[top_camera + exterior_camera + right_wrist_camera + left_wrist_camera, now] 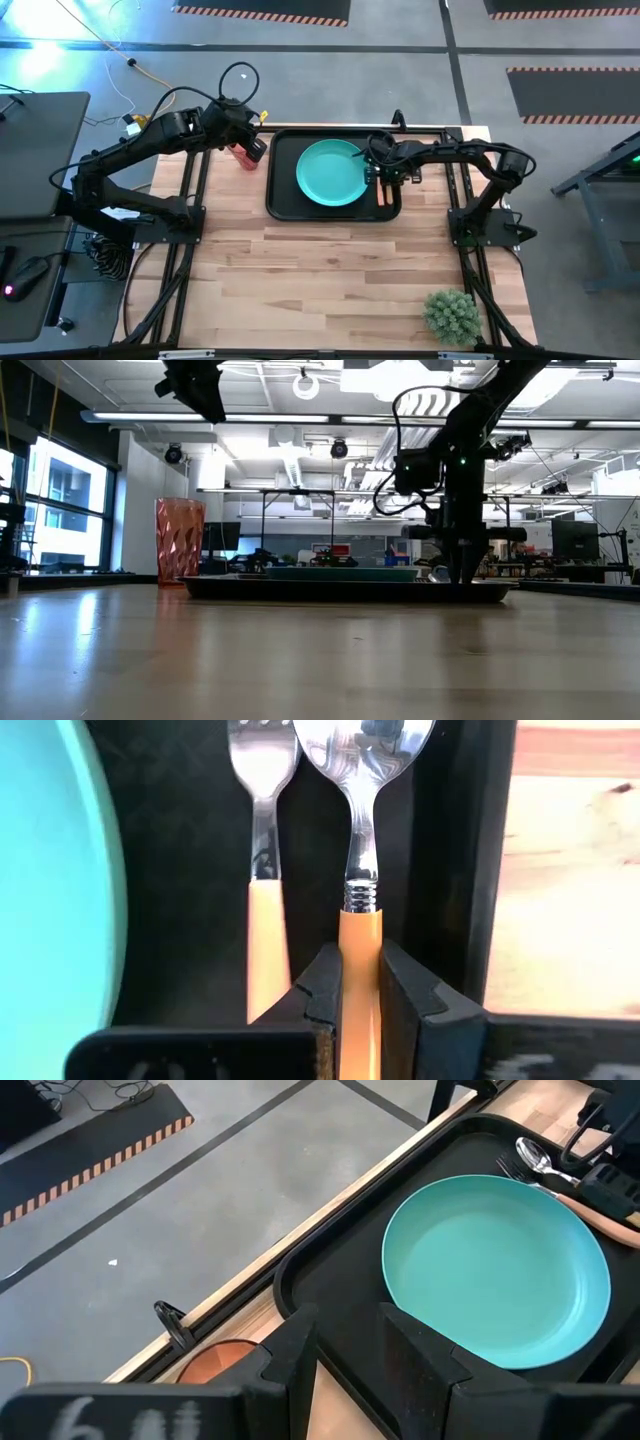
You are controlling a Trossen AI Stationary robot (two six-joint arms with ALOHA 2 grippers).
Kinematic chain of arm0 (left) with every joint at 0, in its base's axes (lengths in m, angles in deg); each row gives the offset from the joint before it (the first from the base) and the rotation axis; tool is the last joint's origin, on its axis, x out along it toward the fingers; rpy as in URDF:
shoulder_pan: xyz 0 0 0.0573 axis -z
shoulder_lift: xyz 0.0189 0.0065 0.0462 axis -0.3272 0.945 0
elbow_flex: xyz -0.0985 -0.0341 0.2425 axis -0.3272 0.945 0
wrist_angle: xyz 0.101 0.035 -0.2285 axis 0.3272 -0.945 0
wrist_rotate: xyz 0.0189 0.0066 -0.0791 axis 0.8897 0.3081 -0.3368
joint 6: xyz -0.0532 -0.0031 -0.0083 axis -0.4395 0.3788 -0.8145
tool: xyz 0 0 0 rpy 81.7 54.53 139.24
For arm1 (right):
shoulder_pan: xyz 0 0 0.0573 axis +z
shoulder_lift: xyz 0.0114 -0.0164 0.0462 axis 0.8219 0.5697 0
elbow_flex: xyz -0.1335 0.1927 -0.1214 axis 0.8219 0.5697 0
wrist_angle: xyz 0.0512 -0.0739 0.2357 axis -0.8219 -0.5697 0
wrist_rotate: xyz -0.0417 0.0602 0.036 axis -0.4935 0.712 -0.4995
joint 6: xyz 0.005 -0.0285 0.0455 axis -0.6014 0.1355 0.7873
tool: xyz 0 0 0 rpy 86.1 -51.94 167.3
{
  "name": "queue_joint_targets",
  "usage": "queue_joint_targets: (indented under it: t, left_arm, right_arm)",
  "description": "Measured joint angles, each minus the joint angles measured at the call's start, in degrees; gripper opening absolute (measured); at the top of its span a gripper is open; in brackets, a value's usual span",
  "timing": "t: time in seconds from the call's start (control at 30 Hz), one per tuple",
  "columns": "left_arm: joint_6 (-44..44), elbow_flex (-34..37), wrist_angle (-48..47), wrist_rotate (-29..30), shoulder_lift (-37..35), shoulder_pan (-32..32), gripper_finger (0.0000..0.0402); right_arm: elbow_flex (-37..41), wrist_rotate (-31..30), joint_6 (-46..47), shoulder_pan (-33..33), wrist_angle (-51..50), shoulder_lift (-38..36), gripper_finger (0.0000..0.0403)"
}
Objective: Pick and place plate/cup/fork/spoon on tray
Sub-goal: Put the yellow spoon on the black serving tray to the right of the orange fork
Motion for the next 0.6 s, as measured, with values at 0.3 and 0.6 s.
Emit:
queue_joint_targets:
  t: [0.3,0.6]
  left_arm:
    - [0.01,0.00,0.00,-0.01,0.00,0.00,0.0099]
    - [0.03,0.00,0.00,0.01,0.00,0.00,0.0099]
  right_arm:
    - [-0.02,0.66,-0.30,-0.47,0.22,1.26,0.0026]
    - [-0.02,1.49,-1.21,-0.50,0.55,1.30,0.0072]
